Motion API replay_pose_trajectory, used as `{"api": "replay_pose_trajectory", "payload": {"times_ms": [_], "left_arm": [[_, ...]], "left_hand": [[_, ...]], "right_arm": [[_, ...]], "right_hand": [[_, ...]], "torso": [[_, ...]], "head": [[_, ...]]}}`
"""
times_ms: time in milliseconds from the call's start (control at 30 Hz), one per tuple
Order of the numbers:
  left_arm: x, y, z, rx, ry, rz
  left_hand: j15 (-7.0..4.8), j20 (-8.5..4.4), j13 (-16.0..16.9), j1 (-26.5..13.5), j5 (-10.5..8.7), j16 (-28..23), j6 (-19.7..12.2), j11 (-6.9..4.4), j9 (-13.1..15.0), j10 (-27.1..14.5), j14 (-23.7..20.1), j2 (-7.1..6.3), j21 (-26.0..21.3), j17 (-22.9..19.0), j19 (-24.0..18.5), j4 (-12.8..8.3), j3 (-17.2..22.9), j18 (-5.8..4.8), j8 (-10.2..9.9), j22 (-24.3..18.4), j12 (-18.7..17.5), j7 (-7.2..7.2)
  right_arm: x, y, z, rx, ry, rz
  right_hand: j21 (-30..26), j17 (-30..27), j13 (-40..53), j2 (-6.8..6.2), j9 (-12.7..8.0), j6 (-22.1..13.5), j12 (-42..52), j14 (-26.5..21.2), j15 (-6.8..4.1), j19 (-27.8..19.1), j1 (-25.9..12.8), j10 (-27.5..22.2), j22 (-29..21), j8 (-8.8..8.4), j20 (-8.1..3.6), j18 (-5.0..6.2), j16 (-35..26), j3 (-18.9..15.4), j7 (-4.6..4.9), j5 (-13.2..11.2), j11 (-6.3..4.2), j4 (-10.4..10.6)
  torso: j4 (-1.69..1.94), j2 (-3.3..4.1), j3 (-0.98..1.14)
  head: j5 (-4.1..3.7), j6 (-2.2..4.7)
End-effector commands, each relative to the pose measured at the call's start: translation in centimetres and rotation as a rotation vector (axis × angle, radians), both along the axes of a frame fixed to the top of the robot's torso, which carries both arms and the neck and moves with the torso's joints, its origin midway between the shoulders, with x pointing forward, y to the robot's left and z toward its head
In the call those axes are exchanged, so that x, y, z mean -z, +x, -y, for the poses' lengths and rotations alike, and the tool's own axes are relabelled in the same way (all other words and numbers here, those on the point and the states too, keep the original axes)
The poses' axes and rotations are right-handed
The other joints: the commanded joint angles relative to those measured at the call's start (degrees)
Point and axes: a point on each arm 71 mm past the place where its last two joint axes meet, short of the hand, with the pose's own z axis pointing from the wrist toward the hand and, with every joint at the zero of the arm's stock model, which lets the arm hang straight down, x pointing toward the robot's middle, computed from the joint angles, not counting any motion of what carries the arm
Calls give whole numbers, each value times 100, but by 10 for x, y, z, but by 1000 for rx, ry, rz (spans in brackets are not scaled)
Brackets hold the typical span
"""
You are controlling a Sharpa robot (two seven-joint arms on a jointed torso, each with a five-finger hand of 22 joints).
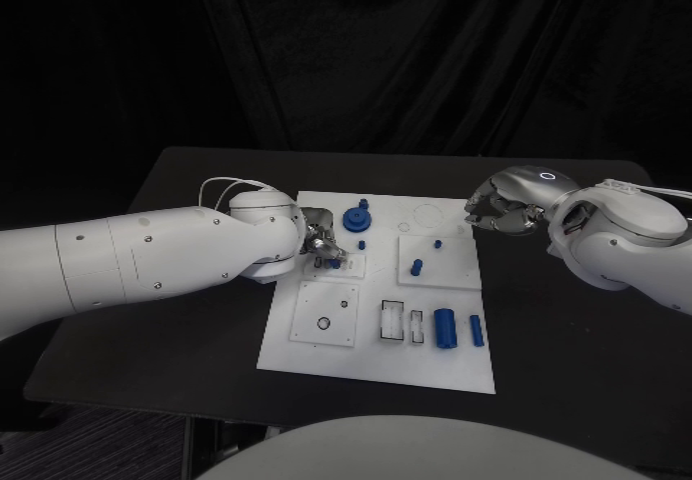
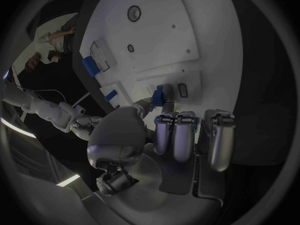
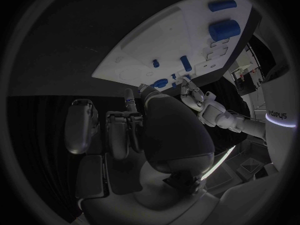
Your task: Assemble the parts on the task board
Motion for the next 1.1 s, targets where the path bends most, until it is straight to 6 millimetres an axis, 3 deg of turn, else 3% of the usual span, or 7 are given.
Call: {"api": "replay_pose_trajectory", "payload": {"times_ms": [33, 400, 1100], "left_arm": [[1, -1, 2, 6, -15, -2], [3, -1, 4, 17, -8, -13], [4, -3, 3, 22, 2, -26]], "left_hand": [[-16, -20, 1495, -53, 40, 15, -13, -14, -4, 595, 615, 6, 6, 1506, 598, 9, 36, -73, -27, 1489, 20, -12], [-8, -15, 1495, -148, -135, 15, -5, -2, 10, 595, 615, -24, -3, 1506, 591, 67, 32, -71, -85, 1482, 20, 2], [-3, -11, 1495, -190, -227, 15, -14, 3, 15, 595, 615, -60, -33, 1506, 564, 87, 13, -60, -121, 1454, 20, 9]], "right_arm": [[2, 0, 1, 20, -11, -11], [4, 0, 2, 26, -16, -18], [7, 0, 3, 32, -23, -29]], "right_hand": [[-13, 1510, 1348, 7, -6, 8, -22, 595, 23, -48, 54, 436, 1038, -20, -6, 30, 17, 31, 26, 8, 30, -9], [-47, 1510, 1332, 4, -7, 10, -37, 595, 23, -67, 54, 419, 1026, -22, -6, 38, 17, 32, 27, 9, 31, -9], [-89, 1510, 1312, 1, -11, 15, -57, 595, 23, -88, 48, 398, 1012, -24, -5, 47, 17, 34, 29, 9, 32, -6]], "torso": [[1, -4, 3], [-4, -3, 4], [0, -1, 0]], "head": [[2, -1], [-1, -1], [-3, -1]]}}
